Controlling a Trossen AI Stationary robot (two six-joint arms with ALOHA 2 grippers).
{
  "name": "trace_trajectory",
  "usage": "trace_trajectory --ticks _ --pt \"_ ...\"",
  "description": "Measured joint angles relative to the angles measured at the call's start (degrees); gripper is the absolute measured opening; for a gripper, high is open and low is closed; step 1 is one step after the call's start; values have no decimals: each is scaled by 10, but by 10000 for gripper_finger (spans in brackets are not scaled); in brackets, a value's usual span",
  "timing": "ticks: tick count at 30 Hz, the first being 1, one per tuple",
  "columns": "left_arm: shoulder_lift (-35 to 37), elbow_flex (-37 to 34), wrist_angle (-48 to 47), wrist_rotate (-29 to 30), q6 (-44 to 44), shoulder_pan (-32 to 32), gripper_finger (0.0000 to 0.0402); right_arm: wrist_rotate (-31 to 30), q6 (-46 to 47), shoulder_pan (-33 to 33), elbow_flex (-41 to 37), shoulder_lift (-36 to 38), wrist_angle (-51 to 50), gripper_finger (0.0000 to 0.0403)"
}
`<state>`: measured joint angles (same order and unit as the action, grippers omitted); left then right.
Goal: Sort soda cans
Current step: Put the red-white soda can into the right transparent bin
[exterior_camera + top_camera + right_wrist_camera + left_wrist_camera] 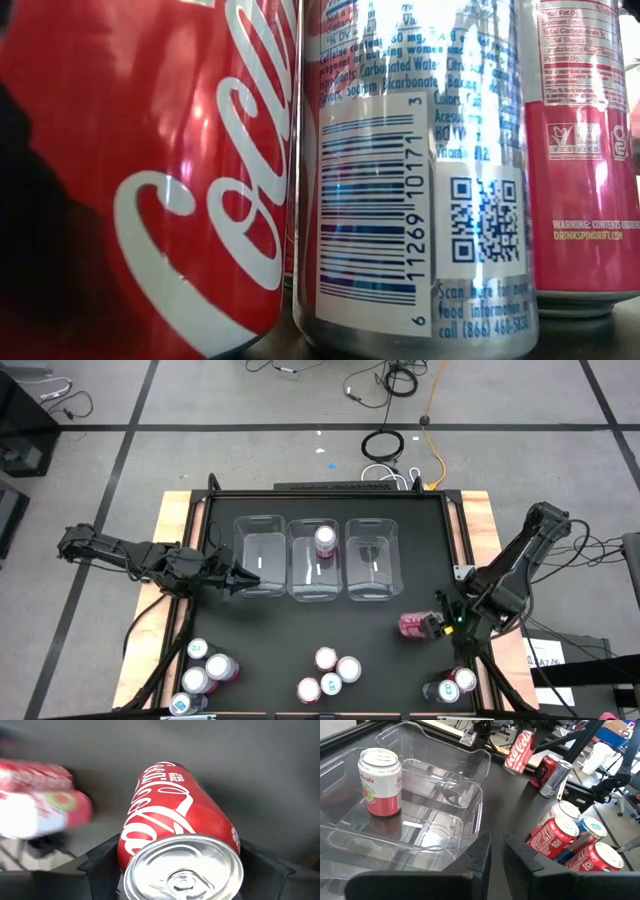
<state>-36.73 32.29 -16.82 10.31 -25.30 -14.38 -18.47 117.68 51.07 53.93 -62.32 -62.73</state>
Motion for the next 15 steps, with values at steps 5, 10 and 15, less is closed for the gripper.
trace_trajectory --ticks 5,10,15 --pt "0 0 0 0 0 0 54 -105 -92 -27 0 38 41 301" --pt "0 0 0 0 0 0 54 -154 -203 -76 0 74 78 301" --pt "0 0 0 0 1 0 54 -160 -317 -151 0 103 91 301"
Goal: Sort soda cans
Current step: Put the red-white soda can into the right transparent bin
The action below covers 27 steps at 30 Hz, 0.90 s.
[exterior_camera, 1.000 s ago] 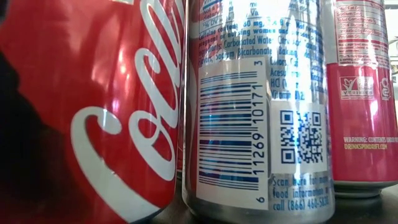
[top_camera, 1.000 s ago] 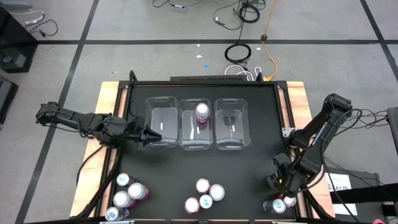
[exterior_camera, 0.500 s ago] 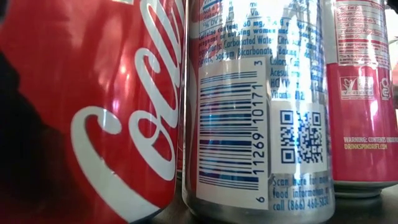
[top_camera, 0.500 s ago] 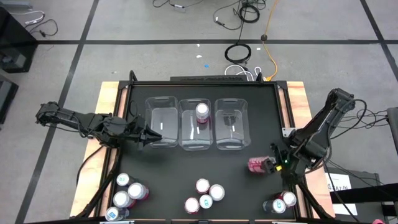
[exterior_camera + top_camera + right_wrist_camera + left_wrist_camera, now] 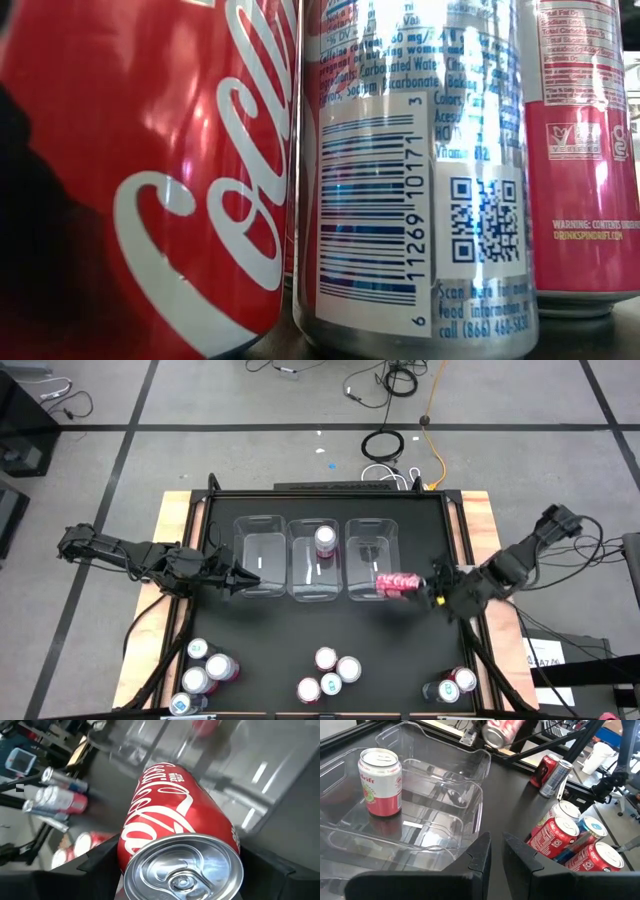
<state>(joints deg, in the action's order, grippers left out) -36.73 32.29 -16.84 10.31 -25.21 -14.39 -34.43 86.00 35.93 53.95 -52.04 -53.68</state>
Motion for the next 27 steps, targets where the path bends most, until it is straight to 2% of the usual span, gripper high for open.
trace_trajectory --ticks 5,12,21,27 --pt "0 0 0 0 0 0 54 43 -115 -97 1 13 21 301" --pt "0 0 0 0 0 0 54 155 -181 -233 1 -11 26 302" --pt "0 0 -1 14 6 0 54 248 -254 -367 4 -96 58 302" --pt "0 0 -2 19 6 0 54 257 -305 -428 91 -189 -2 302"
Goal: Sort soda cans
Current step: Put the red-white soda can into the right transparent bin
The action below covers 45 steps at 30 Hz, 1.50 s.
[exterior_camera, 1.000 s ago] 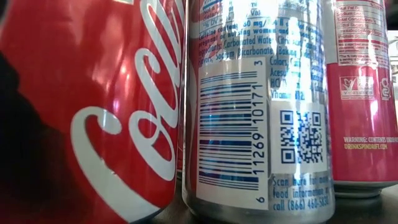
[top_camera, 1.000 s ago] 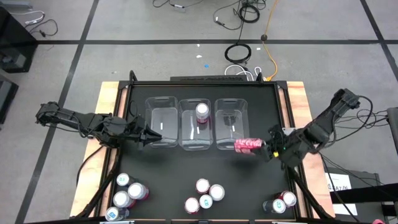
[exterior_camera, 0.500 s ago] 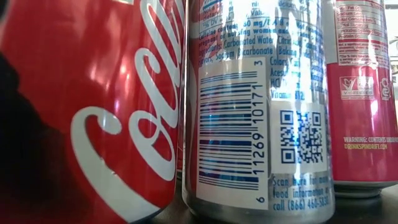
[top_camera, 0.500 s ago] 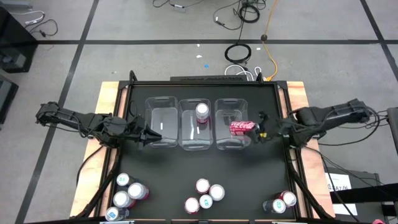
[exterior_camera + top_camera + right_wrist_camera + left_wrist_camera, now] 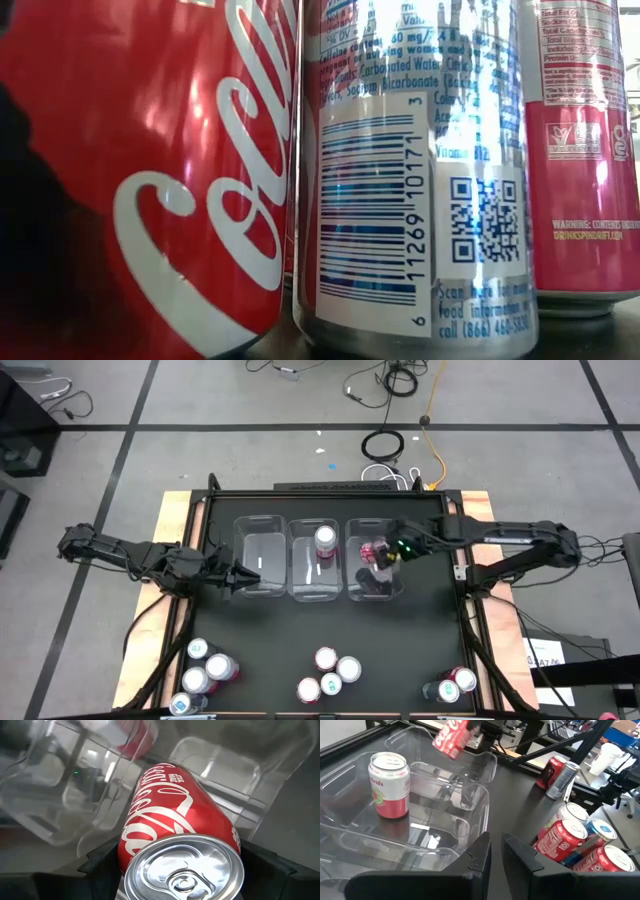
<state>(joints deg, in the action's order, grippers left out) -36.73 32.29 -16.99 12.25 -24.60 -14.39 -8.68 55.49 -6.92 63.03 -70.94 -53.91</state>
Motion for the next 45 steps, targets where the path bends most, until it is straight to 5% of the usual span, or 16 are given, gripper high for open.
trace_trajectory --ticks 10,27,45 --pt "0 0 0 0 0 0 54 4 -52 -78 189 -194 -227 302" --pt "0 0 0 0 0 0 54 64 -83 -171 193 -288 -193 302" --pt "0 0 0 0 0 0 54 54 -99 -179 193 -317 -178 342"
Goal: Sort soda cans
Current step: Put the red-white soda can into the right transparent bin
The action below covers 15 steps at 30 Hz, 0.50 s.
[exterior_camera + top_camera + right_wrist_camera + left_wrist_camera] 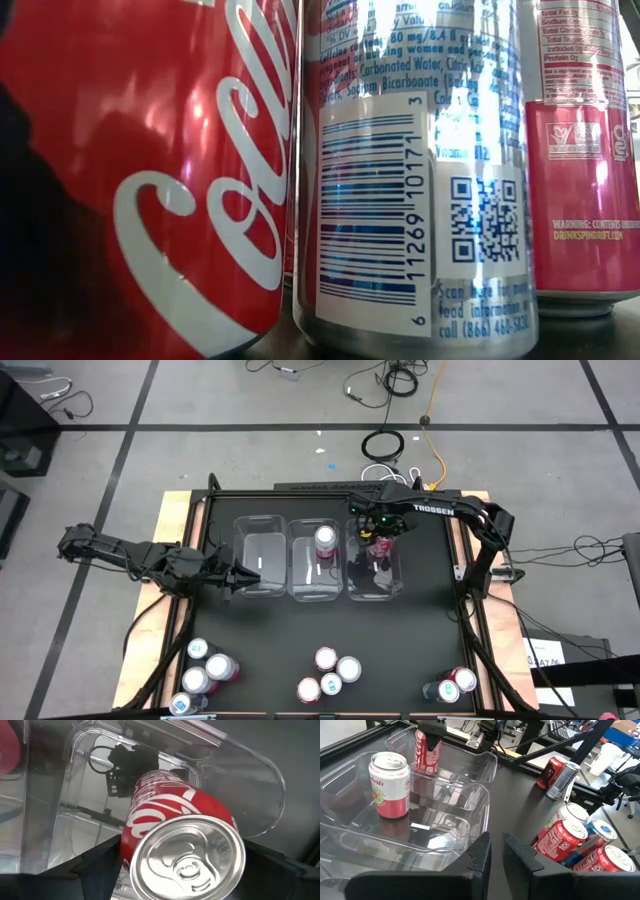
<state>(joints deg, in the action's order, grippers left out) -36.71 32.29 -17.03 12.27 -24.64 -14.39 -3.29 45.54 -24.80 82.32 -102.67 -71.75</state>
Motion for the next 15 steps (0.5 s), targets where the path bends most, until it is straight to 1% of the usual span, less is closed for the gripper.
trace_trajectory --ticks 9,15 --pt "0 0 0 0 -1 0 54 0 0 0 0 0 3 345" --pt "0 0 0 0 -1 0 54 1 -16 0 9 0 -4 345"
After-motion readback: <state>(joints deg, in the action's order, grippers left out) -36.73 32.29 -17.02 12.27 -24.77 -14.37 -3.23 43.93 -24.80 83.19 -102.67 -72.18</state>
